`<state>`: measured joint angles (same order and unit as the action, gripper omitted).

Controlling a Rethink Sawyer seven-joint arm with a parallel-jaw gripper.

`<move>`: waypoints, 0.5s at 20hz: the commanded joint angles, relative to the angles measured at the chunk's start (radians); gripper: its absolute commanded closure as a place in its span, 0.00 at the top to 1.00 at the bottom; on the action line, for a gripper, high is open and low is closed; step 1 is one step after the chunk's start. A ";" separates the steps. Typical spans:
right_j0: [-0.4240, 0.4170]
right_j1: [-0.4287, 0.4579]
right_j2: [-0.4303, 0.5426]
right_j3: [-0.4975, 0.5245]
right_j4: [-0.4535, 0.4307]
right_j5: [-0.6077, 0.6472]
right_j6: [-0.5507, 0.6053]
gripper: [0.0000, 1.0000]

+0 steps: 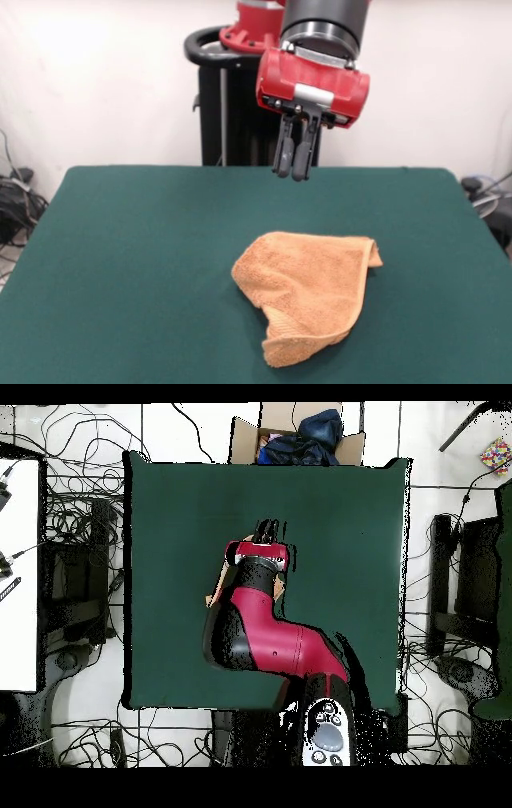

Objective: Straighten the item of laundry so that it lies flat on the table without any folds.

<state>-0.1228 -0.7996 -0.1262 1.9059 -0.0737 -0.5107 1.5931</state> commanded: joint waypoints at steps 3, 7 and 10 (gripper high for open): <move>0.003 0.020 0.058 0.059 0.021 -0.023 0.265 0.00; 0.007 0.017 0.053 0.060 0.025 -0.031 0.263 0.00; 0.008 0.014 0.053 0.064 0.026 -0.038 0.265 0.00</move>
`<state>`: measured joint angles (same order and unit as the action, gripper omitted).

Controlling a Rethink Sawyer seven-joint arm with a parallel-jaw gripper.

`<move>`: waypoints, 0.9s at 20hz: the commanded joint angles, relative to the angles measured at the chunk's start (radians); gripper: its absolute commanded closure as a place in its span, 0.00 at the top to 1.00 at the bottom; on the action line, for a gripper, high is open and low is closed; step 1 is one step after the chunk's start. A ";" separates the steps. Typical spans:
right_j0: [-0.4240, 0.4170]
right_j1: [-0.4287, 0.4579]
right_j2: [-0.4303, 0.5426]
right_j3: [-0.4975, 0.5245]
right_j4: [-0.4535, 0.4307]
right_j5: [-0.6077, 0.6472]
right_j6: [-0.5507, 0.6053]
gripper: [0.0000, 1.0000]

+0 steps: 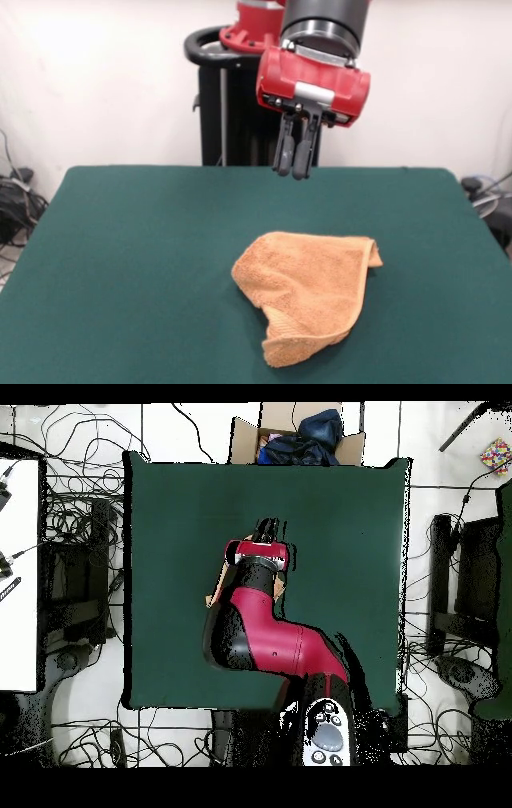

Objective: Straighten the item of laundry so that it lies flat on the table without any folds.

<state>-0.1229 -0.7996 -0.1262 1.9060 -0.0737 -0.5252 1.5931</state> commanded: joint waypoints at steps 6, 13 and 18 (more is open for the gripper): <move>0.005 0.016 0.056 0.070 0.027 -0.048 0.275 0.00; -0.004 0.023 0.063 0.071 0.020 -0.083 0.287 0.00; -0.007 0.028 0.063 0.070 0.021 -0.096 0.286 0.00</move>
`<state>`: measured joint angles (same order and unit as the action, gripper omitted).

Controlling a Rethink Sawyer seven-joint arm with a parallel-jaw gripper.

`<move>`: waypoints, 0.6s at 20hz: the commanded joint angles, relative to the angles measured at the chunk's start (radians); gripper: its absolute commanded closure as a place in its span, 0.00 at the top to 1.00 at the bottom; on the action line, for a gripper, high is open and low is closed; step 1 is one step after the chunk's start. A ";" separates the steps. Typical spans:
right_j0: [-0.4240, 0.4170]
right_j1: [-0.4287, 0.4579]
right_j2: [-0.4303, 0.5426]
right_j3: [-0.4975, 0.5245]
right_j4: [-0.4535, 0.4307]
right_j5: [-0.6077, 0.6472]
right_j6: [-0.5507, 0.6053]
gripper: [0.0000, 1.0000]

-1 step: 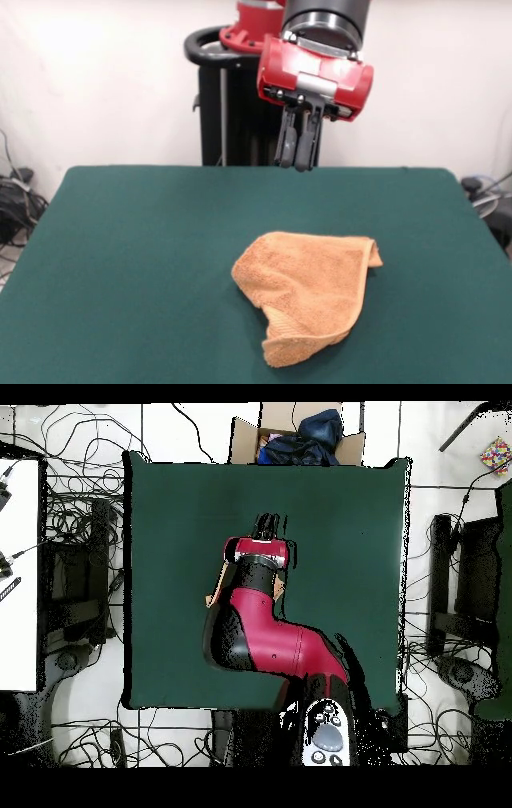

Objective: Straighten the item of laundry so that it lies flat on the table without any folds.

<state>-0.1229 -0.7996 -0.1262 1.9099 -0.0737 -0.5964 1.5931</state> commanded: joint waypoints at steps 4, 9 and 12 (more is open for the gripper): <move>-0.009 0.037 0.060 0.063 0.024 -0.034 0.283 0.00; -0.009 0.040 0.059 0.064 0.027 -0.039 0.280 0.00; -0.010 0.048 0.058 0.060 0.027 -0.040 0.275 0.00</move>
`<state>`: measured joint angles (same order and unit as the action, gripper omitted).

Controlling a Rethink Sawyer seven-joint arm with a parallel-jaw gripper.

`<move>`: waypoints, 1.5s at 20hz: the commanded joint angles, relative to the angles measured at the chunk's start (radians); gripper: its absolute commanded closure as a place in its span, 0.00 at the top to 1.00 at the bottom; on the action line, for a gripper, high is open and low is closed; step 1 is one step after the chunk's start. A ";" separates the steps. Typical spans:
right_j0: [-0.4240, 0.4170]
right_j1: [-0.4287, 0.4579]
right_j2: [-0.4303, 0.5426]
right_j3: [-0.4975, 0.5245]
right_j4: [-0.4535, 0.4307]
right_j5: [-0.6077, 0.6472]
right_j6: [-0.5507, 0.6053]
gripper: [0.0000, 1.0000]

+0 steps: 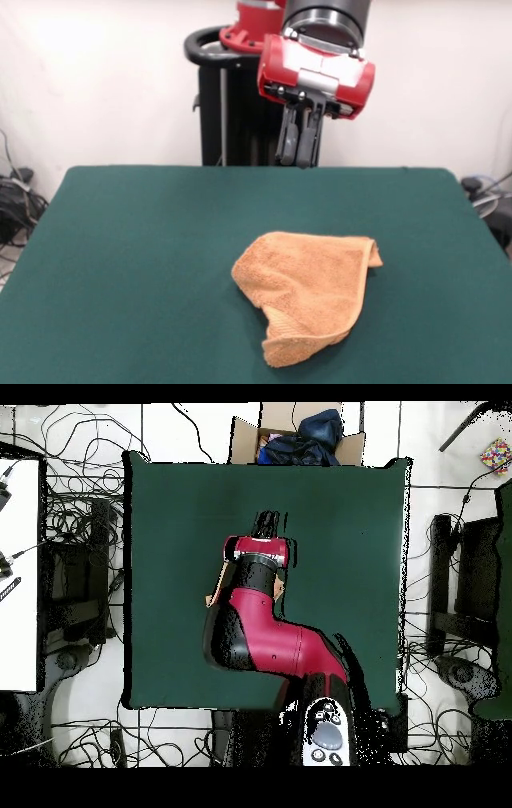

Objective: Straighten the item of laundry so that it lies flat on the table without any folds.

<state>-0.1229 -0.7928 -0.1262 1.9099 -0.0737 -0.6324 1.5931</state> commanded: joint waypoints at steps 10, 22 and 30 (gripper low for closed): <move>-0.004 0.030 0.047 0.063 0.027 0.007 0.261 0.00; 0.003 0.018 0.041 0.068 0.023 0.032 0.244 0.00; 0.025 0.016 0.021 0.071 0.053 0.039 0.230 0.00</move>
<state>-0.1199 -0.7832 -0.1264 1.9114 -0.0725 -0.6346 1.5931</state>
